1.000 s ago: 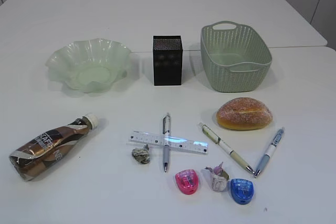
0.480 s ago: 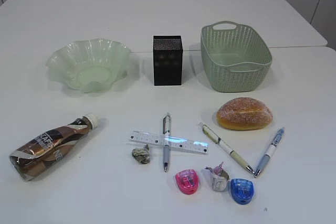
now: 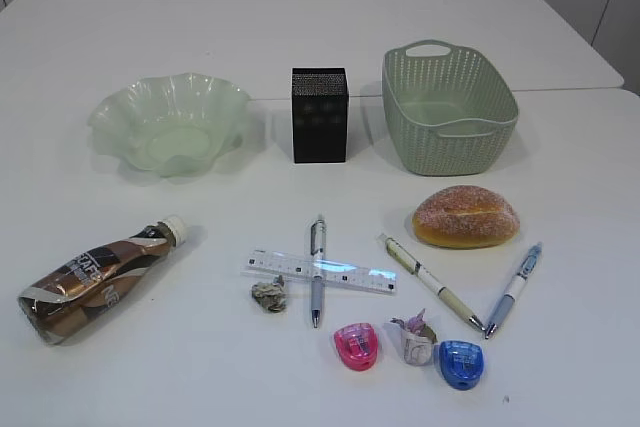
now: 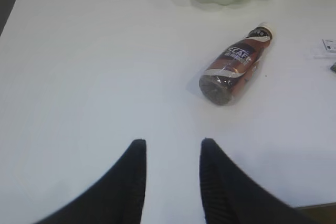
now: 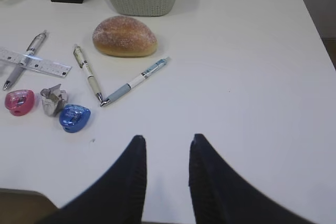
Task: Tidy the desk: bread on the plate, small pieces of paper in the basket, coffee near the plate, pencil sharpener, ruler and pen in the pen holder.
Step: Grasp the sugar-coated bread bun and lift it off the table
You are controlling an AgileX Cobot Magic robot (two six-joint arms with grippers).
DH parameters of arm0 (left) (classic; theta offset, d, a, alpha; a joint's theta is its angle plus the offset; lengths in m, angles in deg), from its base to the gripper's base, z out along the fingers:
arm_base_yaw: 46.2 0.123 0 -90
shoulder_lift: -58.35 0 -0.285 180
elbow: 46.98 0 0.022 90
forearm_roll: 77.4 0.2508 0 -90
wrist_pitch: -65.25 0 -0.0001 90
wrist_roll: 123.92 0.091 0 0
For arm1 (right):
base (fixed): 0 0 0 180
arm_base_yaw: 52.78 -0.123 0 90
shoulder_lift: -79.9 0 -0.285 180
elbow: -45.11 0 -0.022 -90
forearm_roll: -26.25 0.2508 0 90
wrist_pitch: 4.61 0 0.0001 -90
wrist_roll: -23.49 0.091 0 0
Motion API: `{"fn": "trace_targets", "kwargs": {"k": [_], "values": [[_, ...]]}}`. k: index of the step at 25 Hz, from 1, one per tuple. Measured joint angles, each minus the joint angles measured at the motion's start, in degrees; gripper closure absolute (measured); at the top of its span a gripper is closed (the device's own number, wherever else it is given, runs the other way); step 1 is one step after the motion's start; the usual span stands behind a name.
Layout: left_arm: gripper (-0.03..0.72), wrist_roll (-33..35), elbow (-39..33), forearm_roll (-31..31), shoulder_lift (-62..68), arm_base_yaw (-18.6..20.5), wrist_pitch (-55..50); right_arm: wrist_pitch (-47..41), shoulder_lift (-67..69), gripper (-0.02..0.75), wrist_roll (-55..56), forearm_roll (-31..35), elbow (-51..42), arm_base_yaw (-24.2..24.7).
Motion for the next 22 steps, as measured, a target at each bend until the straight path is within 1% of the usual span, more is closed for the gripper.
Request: {"fn": "trace_targets", "kwargs": {"k": [2, 3, 5, 6, 11, 16, 19, 22], "values": [[0.452, 0.00, 0.11, -0.22, 0.00, -0.36, 0.00, 0.16, 0.00, 0.499, 0.00, 0.00, 0.21, 0.00], [0.452, 0.00, 0.28, -0.36, 0.00, -0.43, 0.13, 2.47, 0.00, 0.498, 0.18, 0.00, 0.95, 0.00], [0.452, 0.00, 1.16, -1.22, 0.00, -0.43, 0.73, 3.59, 0.00, 0.498, 0.53, 0.32, 1.03, 0.00], [0.452, 0.00, 1.63, -1.57, 0.00, -0.43, 1.30, 6.09, 0.00, 0.498, 1.02, 0.65, 1.03, 0.00], [0.452, 4.61, 4.75, -6.29, 2.47, -0.48, 2.78, 9.16, 0.00, 0.499, 1.38, 0.52, 1.18, 0.00], [0.452, 6.30, 9.56, -9.93, 9.71, -0.48, 7.44, 13.51, 1.73, 0.499, 1.67, -2.10, 1.22, 0.00], [0.452, 6.93, 13.06, -12.58, 15.18, -0.48, 8.62, 16.91, 5.36, 0.499, 2.39, -4.47, 1.22, 0.00], [0.451, 10.28, 16.71, -16.96, 20.83, -0.48, 9.22, 19.39, 8.27, 0.499, 5.62, -7.01, 1.22, 0.00]]}}
